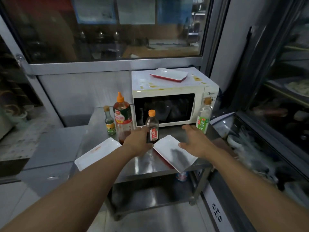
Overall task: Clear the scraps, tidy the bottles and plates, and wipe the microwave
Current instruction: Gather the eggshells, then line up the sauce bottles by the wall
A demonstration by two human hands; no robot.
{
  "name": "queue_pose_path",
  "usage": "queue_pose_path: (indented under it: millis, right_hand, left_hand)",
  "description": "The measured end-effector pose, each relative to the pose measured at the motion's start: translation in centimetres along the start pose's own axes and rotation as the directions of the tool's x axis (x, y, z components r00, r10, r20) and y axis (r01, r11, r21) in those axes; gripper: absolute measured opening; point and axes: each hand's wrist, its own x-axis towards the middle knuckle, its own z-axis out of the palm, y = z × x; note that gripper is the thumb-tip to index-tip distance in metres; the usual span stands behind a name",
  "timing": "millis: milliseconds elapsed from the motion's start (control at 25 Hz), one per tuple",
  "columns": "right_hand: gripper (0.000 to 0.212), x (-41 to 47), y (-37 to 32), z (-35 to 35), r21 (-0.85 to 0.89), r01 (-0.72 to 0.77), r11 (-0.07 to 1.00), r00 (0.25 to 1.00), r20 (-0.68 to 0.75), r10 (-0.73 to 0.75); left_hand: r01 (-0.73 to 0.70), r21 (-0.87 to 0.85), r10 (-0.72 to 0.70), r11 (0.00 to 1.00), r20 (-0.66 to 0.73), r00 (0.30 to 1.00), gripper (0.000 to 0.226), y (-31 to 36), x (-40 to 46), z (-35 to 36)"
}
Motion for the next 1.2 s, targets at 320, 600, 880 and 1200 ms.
queue_pose_path:
  millis: [320, 600, 880, 1200]
  right_hand:
    - [0.069, 8.0, 1.5, 3.4, 0.010, -0.121, 0.993, 0.993, 0.018, 0.121]
    - [0.071, 11.8, 3.2, 5.7, 0.012, -0.143, 0.990, 0.990, 0.024, 0.142]
    - [0.071, 14.8, 5.1, 6.9, 0.005, -0.107, 0.994, 0.993, 0.051, 0.106]
    - [0.058, 16.7, 7.2, 8.0, -0.018, -0.041, 0.999, 0.997, 0.063, 0.042]
  left_hand:
    - [0.020, -0.085, -0.016, 0.996, 0.048, 0.999, 0.063, -3.7, 9.8, 3.0]
    - [0.073, -0.090, -0.066, 0.993, 0.078, 0.995, 0.075, -4.9, 14.8, 5.5]
    - [0.115, -0.254, -0.108, 0.960, 0.042, 0.993, 0.061, -5.0, 16.3, 8.0]
    - [0.150, -0.414, -0.179, 0.898, -0.033, 0.983, 0.052, -5.2, 16.9, 9.7]
